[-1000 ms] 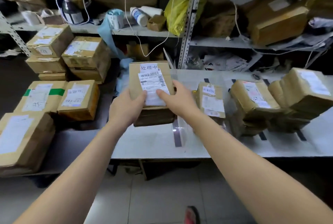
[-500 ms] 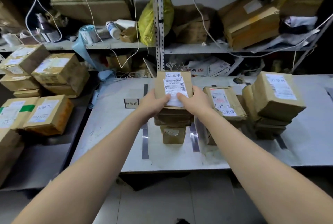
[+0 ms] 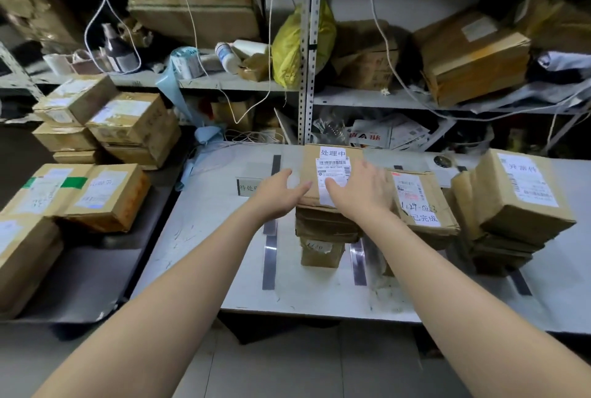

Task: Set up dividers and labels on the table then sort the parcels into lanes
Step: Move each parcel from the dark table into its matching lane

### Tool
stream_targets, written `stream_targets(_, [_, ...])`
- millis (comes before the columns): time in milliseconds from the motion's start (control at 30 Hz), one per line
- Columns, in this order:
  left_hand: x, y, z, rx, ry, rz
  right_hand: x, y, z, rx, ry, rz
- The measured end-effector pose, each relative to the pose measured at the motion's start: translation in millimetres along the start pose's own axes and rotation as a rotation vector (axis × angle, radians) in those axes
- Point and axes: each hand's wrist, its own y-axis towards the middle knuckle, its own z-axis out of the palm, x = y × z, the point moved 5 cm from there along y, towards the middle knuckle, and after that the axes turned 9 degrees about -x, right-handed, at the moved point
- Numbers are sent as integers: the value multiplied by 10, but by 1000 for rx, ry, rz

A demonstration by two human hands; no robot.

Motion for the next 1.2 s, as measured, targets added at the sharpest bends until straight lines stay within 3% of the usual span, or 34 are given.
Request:
stream_targets(100, [164,-24,-456,-106,248,110,488,-80,6,6,73,-171])
stream_targets(267, [887,-120,-1351,-199,519,125,1479,-289,288,92,35,-396])
stream_targets(600, [3198,-771,-3326,-335,594,-38,3691,-1239,1181,253,-73,-607])
stream_targets(800, [4176,-971,-4054,-367,649,-128,4630,-1709,1613,303,-92,-656])
stream_targets(1000, [5027,-758,-4299,-291,692,-218,5219,-1752,2239,425,26,-535])
stream_targets(1200, [5749,-517,-3985,-105,402,-413,5532,-1797,2931,555,176,-430])
